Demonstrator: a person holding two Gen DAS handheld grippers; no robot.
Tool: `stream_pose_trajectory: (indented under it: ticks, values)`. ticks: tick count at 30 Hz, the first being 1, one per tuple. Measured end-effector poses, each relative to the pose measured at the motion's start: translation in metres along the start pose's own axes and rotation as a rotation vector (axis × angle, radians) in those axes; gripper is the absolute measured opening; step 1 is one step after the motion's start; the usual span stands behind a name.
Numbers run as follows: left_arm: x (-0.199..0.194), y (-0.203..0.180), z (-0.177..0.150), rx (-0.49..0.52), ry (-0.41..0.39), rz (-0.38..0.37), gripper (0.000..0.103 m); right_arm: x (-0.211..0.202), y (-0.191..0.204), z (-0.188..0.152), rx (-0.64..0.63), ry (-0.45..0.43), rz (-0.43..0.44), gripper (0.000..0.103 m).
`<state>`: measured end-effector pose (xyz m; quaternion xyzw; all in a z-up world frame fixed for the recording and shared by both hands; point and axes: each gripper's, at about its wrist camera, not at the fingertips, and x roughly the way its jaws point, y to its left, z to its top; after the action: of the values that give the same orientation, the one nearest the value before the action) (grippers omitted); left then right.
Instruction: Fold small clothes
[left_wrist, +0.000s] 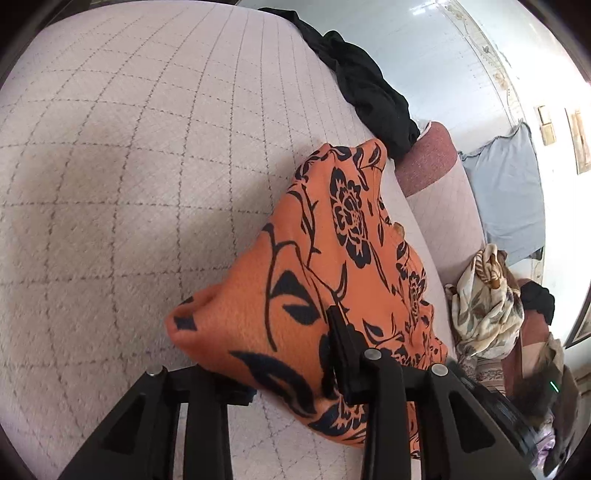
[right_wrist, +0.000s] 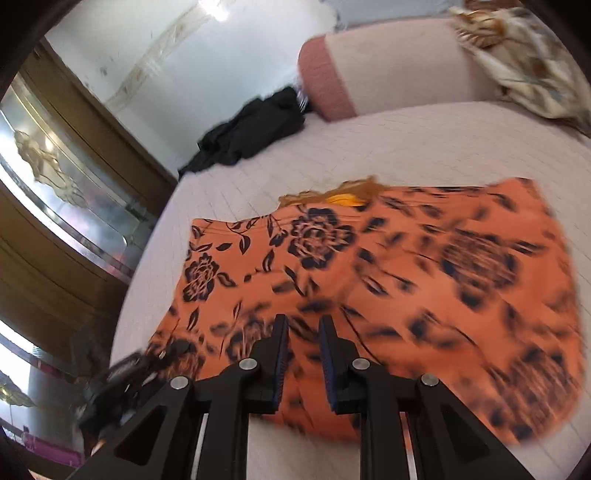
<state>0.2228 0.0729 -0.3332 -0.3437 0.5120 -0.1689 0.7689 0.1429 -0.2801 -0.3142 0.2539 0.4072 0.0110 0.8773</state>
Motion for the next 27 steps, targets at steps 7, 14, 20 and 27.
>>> stream_pose_trajectory:
  ticks: [7, 14, 20, 27]
  values:
    - [-0.007, -0.023, -0.005, 0.145, -0.073, 0.058, 0.026, 0.086, -0.033, 0.016, 0.151, 0.200, 0.021, 0.015]
    - [-0.019, -0.084, -0.036, 0.496, -0.217, 0.158, 0.022, 0.066, -0.025, 0.048, 0.141, 0.233, 0.115, 0.020]
    - [-0.013, -0.119, -0.073, 0.802, -0.256, 0.202, 0.021, 0.059, 0.030, 0.091, -0.005, 0.223, 0.213, 0.089]
    - [-0.004, -0.133, -0.101, 0.972, -0.232, 0.190, 0.021, 0.102, 0.078, 0.109, -0.101, 0.355, 0.212, 0.089]
